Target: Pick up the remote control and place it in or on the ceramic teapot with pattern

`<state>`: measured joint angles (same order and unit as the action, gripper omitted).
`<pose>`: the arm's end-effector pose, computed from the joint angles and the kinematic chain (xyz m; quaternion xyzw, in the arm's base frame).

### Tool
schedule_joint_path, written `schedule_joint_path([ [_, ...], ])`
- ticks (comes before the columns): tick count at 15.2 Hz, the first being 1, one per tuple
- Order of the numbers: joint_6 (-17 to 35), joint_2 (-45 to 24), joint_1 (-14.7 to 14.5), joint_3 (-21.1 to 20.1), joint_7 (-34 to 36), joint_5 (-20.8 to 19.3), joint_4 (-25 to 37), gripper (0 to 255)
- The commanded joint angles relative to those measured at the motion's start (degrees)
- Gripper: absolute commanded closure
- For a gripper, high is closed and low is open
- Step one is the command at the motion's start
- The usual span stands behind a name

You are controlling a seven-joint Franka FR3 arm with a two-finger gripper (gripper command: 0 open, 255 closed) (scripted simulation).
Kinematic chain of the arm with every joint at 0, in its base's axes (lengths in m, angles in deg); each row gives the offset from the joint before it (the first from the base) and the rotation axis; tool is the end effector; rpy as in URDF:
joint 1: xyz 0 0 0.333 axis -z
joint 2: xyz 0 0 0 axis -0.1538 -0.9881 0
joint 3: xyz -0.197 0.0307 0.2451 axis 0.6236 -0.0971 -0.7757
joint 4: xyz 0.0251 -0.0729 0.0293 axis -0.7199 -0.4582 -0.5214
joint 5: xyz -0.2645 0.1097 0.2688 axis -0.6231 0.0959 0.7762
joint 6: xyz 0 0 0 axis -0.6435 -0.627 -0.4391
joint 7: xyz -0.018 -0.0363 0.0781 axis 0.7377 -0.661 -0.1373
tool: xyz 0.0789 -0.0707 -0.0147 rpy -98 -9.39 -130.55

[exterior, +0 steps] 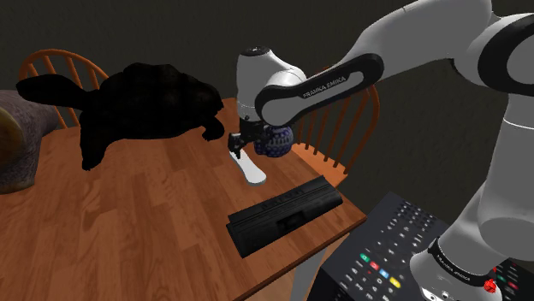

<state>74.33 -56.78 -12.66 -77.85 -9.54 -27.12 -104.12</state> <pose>0.5851 0.2550 0.3884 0.9924 -0.1000 0.0688 0.0206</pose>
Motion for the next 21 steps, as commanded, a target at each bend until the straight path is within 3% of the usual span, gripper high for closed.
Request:
schedule_joint_path([
  [1,-0.27,-4.12,-1.39,0.48,2.00,-1.72,3.59,0],
  [9,3.94,-7.45,-1.79,1.52,3.12,-3.56,2.48,0],
  [16,3.94,-7.45,-1.78,1.52,3.12,-3.56,2.48,0],
  [17,3.94,-7.44,-1.78,1.51,3.12,-3.56,2.46,255],
  [21,3.95,-7.44,-1.76,1.52,3.10,-3.56,2.45,255],
])
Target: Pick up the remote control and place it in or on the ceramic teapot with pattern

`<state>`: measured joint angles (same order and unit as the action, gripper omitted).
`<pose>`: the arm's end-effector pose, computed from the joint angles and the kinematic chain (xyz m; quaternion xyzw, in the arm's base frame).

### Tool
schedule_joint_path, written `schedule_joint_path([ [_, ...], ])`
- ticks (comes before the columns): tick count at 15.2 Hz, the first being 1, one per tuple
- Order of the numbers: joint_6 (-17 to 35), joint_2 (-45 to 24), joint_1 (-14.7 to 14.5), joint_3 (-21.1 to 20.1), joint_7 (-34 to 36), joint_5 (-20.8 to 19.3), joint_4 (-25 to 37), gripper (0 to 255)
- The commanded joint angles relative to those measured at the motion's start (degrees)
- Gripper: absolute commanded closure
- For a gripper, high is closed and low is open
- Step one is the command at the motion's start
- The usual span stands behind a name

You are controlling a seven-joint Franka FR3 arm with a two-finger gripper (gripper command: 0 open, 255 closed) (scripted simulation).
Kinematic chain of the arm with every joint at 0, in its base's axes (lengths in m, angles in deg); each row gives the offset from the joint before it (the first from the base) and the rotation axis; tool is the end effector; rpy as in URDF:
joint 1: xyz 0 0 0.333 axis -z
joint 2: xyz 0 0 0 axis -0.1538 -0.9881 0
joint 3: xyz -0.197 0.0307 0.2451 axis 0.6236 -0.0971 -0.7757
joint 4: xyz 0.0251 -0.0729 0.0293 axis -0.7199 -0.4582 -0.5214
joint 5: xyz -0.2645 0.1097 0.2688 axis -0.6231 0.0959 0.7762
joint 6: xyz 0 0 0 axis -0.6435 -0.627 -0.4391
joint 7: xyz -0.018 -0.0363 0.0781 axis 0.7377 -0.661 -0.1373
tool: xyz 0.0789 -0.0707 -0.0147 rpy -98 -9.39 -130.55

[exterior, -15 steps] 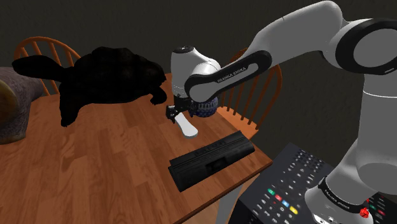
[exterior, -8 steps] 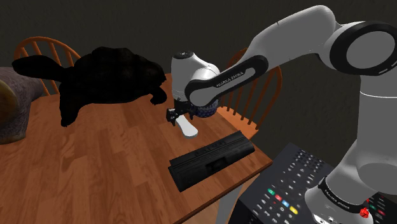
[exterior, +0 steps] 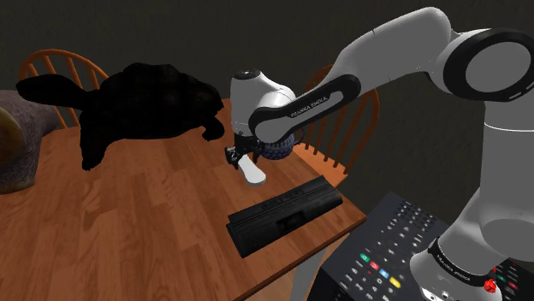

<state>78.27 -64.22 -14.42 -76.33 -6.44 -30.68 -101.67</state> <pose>0.6038 0.2639 0.3330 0.9919 -0.1055 0.0665 0.0226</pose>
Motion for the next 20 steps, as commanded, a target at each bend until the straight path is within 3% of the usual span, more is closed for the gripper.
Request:
schedule_joint_path([
  [1,0.00,0.00,0.00,0.00,0.00,0.00,0.00,255],
  [5,-0.01,-0.01,-0.02,0.00,0.02,-0.01,0.03,255],
  [20,-9.26,4.83,0.71,-1.46,-2.83,3.23,4.94,255],
])
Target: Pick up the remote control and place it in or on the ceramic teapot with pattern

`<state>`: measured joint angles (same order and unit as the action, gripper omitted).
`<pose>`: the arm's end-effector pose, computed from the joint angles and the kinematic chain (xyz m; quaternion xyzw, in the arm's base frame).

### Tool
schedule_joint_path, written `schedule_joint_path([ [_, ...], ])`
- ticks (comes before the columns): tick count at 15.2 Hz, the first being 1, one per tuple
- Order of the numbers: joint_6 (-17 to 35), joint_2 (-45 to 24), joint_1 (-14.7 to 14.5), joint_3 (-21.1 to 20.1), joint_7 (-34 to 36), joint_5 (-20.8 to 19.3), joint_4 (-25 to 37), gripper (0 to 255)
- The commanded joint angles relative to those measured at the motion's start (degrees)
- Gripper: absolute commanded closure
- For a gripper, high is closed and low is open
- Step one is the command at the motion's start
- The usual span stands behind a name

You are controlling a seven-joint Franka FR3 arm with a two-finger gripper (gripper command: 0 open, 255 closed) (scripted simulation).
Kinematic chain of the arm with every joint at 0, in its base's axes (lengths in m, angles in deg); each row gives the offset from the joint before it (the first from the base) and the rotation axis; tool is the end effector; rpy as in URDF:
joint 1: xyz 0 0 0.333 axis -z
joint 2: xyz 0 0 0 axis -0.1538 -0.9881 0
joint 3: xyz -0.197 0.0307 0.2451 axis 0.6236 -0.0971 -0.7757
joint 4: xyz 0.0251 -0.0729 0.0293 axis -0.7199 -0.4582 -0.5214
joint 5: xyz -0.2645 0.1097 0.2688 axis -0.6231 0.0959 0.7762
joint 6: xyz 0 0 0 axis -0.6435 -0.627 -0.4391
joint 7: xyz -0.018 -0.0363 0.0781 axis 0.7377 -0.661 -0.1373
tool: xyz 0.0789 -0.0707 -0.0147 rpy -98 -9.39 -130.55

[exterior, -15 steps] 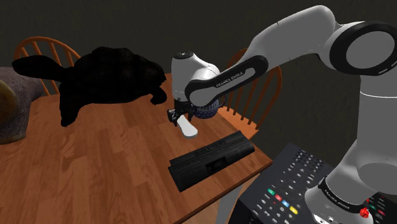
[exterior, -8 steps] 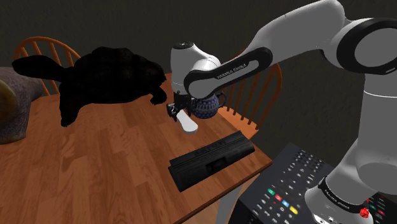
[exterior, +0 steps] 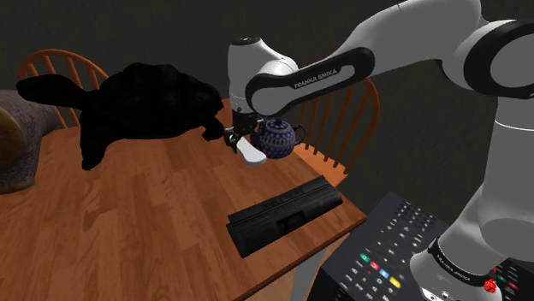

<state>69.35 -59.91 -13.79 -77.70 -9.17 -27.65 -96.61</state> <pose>0.6055 0.2645 0.4081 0.9920 -0.1054 0.0662 0.0224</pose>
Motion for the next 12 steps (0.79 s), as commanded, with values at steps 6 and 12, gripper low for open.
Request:
schedule_joint_path([
  [6,-4.34,1.79,0.14,-0.44,-1.04,1.14,2.77,255],
  [12,-8.52,2.65,0.07,-0.71,-1.86,1.83,6.22,255],
])
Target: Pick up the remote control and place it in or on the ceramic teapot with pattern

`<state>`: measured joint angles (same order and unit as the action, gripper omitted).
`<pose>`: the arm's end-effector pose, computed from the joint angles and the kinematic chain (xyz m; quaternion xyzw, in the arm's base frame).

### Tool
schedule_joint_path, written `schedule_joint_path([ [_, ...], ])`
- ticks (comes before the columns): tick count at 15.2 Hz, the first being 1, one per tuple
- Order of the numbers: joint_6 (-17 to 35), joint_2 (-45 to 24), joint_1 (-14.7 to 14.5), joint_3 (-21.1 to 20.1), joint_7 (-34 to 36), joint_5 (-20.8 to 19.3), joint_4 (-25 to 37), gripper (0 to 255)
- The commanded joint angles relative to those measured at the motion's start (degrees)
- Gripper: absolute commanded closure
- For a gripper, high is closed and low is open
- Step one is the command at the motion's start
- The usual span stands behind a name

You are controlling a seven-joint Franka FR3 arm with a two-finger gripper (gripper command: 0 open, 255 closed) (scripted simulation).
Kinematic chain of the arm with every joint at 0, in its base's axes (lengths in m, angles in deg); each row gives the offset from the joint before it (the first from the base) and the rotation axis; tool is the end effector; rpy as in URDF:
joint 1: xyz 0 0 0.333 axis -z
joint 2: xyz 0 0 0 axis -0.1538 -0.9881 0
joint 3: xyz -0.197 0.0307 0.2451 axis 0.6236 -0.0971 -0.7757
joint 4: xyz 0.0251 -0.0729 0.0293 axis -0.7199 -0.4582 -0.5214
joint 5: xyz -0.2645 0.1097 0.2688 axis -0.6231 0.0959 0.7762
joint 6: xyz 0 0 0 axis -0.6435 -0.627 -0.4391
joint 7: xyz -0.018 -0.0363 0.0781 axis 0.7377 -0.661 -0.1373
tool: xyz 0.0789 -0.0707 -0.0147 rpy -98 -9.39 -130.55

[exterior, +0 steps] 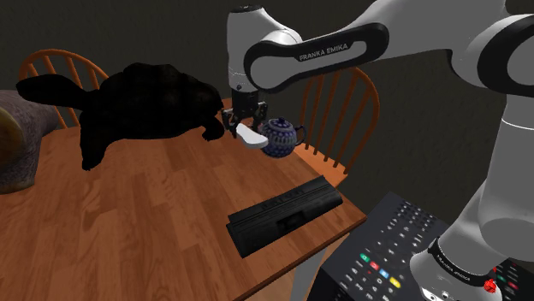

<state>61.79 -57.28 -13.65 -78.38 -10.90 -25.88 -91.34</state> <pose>0.6033 0.2639 0.4689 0.9920 -0.1054 0.0664 0.0224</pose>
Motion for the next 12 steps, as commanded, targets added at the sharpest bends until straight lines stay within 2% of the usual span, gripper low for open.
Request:
schedule_joint_path([
  [1,-1.67,0.12,-0.09,-0.07,-0.25,0.16,1.59,255],
  [12,-9.98,0.26,-0.69,-0.38,-1.43,0.66,9.86,255],
])
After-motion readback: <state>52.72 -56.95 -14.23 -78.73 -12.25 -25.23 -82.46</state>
